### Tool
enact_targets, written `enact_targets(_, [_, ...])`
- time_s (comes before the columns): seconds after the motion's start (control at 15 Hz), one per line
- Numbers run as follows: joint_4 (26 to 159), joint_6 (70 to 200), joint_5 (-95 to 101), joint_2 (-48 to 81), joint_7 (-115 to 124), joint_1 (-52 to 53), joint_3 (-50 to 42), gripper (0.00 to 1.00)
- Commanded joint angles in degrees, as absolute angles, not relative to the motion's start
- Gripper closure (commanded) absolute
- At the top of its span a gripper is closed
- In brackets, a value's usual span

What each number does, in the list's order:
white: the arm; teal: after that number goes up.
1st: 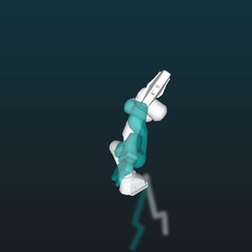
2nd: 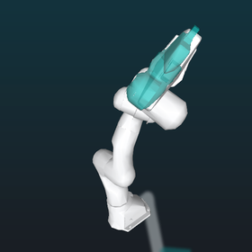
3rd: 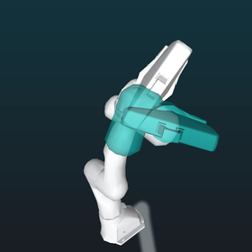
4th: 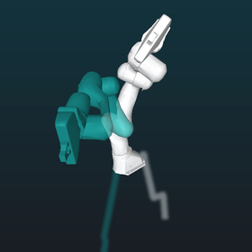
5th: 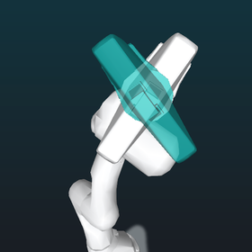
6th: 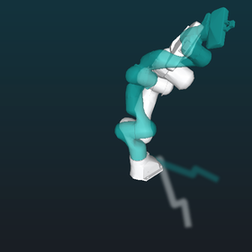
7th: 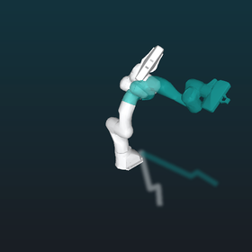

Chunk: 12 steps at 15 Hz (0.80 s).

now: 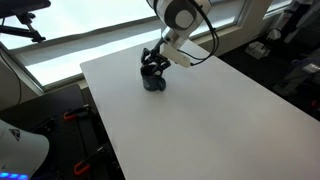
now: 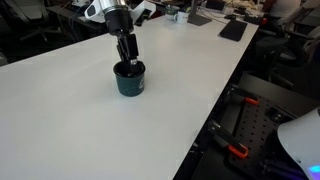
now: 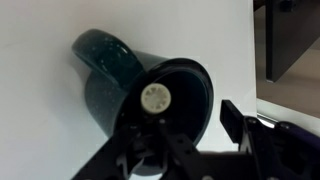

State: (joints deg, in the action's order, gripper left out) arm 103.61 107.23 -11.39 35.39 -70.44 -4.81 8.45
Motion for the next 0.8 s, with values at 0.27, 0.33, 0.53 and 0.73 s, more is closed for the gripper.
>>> enact_targets(0.27, [103.5,106.6,-8.1,33.5,-69.3,-3.9,7.9,0.0])
enact_targets(0.33, [103.5,106.7,-8.0,33.3,-69.2,-3.9,7.9,0.0])
enact_targets(0.53, [103.8,106.4,-8.5,32.6,-69.5,-4.2,8.2,0.0])
enact_targets(0.73, [104.7,107.0,-8.4,31.2,-69.7,-4.0,8.3,0.0])
